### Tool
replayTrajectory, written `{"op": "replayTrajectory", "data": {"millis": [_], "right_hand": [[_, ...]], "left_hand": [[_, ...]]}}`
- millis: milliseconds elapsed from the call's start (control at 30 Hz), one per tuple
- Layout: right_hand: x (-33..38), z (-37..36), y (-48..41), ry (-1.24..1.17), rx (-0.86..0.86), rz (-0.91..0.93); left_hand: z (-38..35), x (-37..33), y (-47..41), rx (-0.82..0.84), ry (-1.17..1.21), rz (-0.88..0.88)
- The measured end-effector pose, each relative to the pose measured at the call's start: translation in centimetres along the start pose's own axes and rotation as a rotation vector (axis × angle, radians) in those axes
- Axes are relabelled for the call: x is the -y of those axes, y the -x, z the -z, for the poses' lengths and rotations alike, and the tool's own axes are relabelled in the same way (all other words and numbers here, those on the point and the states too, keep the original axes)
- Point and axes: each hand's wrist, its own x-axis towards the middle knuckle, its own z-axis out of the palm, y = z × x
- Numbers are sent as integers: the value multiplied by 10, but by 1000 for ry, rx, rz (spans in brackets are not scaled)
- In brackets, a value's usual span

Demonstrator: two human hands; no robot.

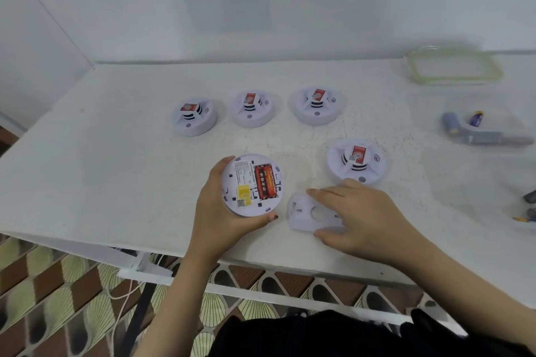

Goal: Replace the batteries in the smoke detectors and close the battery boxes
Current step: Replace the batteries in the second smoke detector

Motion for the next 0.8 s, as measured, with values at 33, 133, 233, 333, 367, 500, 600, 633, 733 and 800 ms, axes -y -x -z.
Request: {"op": "replayTrajectory", "data": {"millis": [33, 133, 233, 333, 367, 500, 600, 633, 733, 800], "right_hand": [[1, -1, 2, -21, -37, -10], [4, 3, 7, -189, -165, -112], [7, 8, 9, -305, -260, -142], [11, 9, 7, -304, -298, -123], [12, 8, 6, -284, -298, -115], [18, 3, -2, -191, -254, -98], [23, -2, -8, -146, -248, -72], [24, -3, -10, -144, -247, -72], [24, -5, -14, -148, -235, -86], [24, -7, -16, -150, -238, -90]], "left_hand": [[-1, 0, 0, 8, 3, -5], [-2, 2, -2, 29, 5, -28], [-3, 4, -4, 51, 35, -41], [-9, 0, -7, 106, 69, -31], [-12, -1, -7, 129, 69, -34], [-26, -6, -9, 218, 70, -42], [-32, -4, -11, 269, 48, -65], [-33, -3, -11, 278, 40, -71], [-34, -1, -12, 294, 24, -76], [-33, 1, -13, 296, 28, -76]]}}
